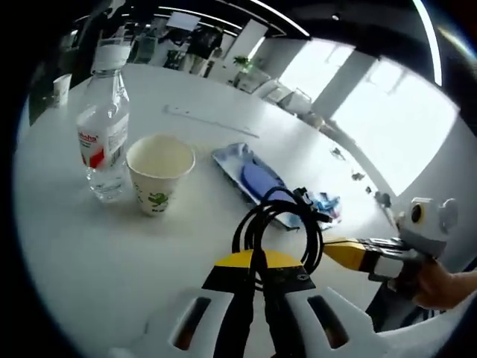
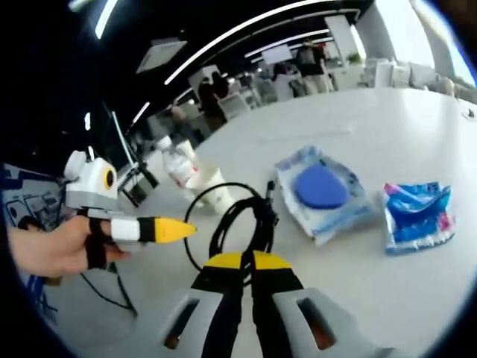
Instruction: Arrange the tabletop items into an orderly group along one side of the table until the central work area is clear of visible clutter.
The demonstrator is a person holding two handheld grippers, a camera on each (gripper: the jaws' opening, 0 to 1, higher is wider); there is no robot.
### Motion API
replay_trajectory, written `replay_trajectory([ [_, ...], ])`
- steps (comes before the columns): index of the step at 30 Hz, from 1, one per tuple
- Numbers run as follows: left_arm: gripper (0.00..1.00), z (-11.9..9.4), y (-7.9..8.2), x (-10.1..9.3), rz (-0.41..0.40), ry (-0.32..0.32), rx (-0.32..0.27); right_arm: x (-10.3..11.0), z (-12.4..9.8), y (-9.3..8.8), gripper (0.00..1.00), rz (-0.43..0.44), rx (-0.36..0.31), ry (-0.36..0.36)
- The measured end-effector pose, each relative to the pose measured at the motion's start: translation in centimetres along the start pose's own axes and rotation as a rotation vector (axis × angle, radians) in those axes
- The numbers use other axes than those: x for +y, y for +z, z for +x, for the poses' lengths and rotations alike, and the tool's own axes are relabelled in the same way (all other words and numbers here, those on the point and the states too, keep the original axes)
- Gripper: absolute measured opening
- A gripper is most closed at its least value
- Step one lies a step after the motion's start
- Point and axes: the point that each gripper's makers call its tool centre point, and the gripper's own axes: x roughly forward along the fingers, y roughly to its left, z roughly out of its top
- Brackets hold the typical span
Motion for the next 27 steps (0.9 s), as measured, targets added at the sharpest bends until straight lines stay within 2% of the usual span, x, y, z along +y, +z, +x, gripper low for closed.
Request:
replay_trajectory([
  [12,0.00,2.1,-0.1,-4.5,0.049,-0.075,0.039,-2.8,-3.8,0.7,0.00,0.024,-0.046,-0.062],
  [17,0.00,2.9,-0.3,-6.2,0.070,-0.103,0.056,-4.1,-5.4,0.7,0.00,0.062,-0.067,-0.076],
  [27,0.00,4.5,-1.5,-8.9,0.085,-0.147,0.114,-6.2,-7.7,0.3,0.00,0.113,-0.090,-0.123],
])
